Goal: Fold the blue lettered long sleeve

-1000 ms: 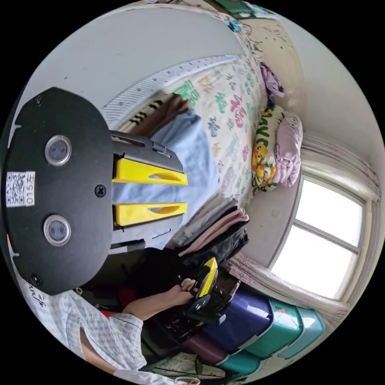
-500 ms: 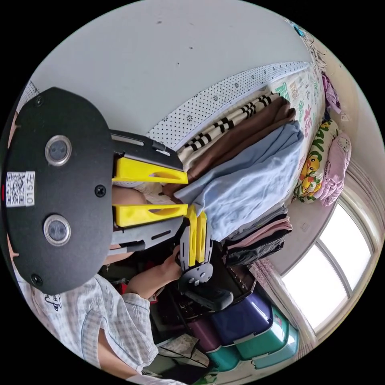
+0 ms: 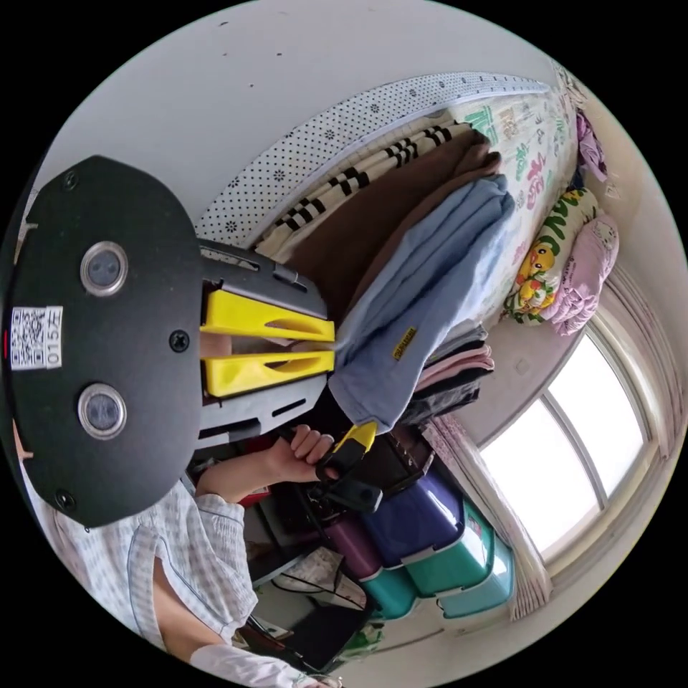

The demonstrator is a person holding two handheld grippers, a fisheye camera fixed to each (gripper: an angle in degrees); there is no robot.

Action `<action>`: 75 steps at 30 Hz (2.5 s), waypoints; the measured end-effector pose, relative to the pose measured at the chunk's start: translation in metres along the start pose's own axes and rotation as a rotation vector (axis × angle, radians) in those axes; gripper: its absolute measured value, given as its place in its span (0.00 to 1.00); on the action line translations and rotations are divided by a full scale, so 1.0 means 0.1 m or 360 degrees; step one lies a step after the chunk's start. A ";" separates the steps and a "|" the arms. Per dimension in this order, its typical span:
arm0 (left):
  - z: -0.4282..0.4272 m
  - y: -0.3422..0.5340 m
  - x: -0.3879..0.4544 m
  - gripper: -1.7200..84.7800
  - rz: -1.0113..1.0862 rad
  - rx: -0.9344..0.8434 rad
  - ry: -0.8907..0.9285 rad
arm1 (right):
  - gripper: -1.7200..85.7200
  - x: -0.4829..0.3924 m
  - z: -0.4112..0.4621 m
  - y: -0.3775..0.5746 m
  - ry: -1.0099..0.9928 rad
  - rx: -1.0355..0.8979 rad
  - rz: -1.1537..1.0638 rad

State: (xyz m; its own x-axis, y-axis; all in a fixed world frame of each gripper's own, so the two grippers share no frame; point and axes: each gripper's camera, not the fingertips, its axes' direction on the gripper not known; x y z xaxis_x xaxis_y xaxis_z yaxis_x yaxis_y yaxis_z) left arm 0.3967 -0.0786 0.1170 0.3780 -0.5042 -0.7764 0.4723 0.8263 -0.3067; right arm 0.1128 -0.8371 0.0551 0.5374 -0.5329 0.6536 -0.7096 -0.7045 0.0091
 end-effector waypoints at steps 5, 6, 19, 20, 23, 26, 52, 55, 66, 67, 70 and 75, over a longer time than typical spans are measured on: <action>-0.70 -0.36 0.58 0.02 0.0149 0.0020 -0.0130 | 0.04 -0.35 -0.16 -0.33 0.0067 0.0079 -0.0133; -0.77 -0.38 0.65 0.02 0.0167 0.0016 -0.0148 | 0.04 -0.41 -0.20 -0.36 0.0108 0.0087 -0.0139; -2.72 -1.04 1.07 0.01 0.0041 0.0602 0.0390 | 0.03 -1.11 -0.30 -0.88 0.0208 0.0190 -0.0264; -3.09 -1.12 1.14 0.01 0.0037 0.0701 0.0437 | 0.03 -1.30 -0.30 -1.04 0.0190 0.0237 -0.0352; -4.17 -1.08 1.39 0.01 0.0169 0.0917 0.0511 | 0.03 -1.64 -0.39 -1.34 0.0020 0.0378 -0.0459; -5.34 -0.58 1.77 0.01 0.0339 0.1118 0.0414 | 0.03 -1.79 -0.55 -1.33 -0.0207 0.0481 -0.0484; -7.73 1.97 2.84 0.01 -0.0810 0.0919 -0.0671 | 0.03 -1.49 0.31 0.43 0.0032 -0.0538 0.0035; -7.85 1.79 3.05 0.01 -0.0718 0.0952 -0.0639 | 0.03 -1.73 0.46 0.32 0.0051 -0.0534 -0.0118; -9.28 -0.39 3.16 0.01 -0.0224 0.1423 -0.0099 | 0.03 -2.44 0.97 -2.24 -0.0212 0.0068 -0.0350; -9.56 -0.70 3.24 0.01 -0.0208 0.1488 -0.0108 | 0.03 -2.49 1.00 -2.44 -0.0164 0.0076 -0.0345; -10.13 -1.09 3.79 0.01 0.0082 0.1771 -0.0086 | 0.03 -2.74 0.74 -3.05 -0.0102 0.0365 -0.0380; -10.42 -0.73 4.58 0.01 0.0408 0.1956 -0.0408 | 0.03 -2.64 -0.06 -2.85 -0.0136 0.0592 -0.0504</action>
State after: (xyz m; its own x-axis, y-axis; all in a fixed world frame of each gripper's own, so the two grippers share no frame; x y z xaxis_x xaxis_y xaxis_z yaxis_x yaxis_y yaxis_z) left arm -0.2943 -0.1086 -0.7896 0.6441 -0.5127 -0.5677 0.7331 0.2019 0.6494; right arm 0.1707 -0.4930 -0.1154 0.7469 -0.2912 0.5978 -0.3032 -0.9493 -0.0837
